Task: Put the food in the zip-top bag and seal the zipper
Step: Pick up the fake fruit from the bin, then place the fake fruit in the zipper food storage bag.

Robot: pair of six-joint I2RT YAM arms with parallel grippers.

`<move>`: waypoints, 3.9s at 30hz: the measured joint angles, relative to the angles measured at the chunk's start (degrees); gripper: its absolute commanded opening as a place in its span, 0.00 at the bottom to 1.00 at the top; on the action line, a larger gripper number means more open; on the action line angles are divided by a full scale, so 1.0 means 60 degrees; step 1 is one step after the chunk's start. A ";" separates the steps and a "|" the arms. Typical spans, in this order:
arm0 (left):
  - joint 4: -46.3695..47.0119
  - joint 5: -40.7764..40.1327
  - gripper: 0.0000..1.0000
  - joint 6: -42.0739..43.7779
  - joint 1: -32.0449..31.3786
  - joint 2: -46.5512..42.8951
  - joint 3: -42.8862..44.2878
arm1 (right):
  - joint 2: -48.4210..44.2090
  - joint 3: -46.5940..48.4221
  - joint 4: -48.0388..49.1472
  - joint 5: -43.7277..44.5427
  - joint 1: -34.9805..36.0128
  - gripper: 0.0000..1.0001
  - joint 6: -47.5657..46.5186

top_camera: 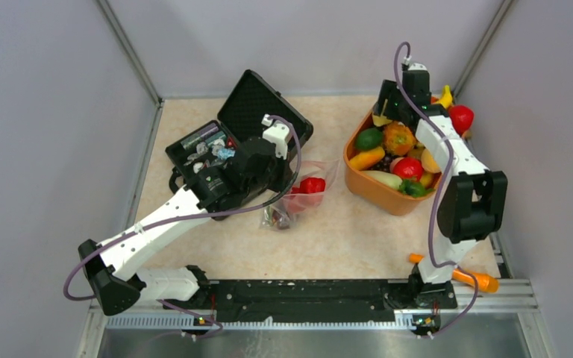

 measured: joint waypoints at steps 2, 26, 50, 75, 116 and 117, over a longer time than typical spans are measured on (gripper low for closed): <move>0.0000 0.0000 0.00 -0.0022 0.0000 0.0000 0.0000 | -0.0393 -0.0459 0.0244 -0.0255 0.0004 0.43 0.0044; 0.0080 0.0448 0.00 -0.0062 0.0000 0.0197 0.0004 | -0.6612 -0.4932 0.1818 -0.3129 0.0062 0.39 0.1268; 0.0310 0.0929 0.00 -0.0087 0.0000 0.0455 0.0153 | -0.7373 -0.6528 0.4426 -0.5672 0.3887 0.34 -0.0044; 0.0401 0.0743 0.00 -0.0095 0.0004 0.0503 0.0280 | -0.8109 -0.6608 0.3840 -0.6142 0.4102 0.34 -0.0747; 0.0310 0.0969 0.00 0.0127 0.0018 0.0521 0.0393 | -0.4943 -0.3810 0.0499 -0.4605 0.4273 0.64 0.1672; 0.0317 0.1049 0.00 0.0131 0.0018 0.0550 0.0397 | -0.4896 -0.3759 0.0459 -0.4535 0.4295 0.66 0.1741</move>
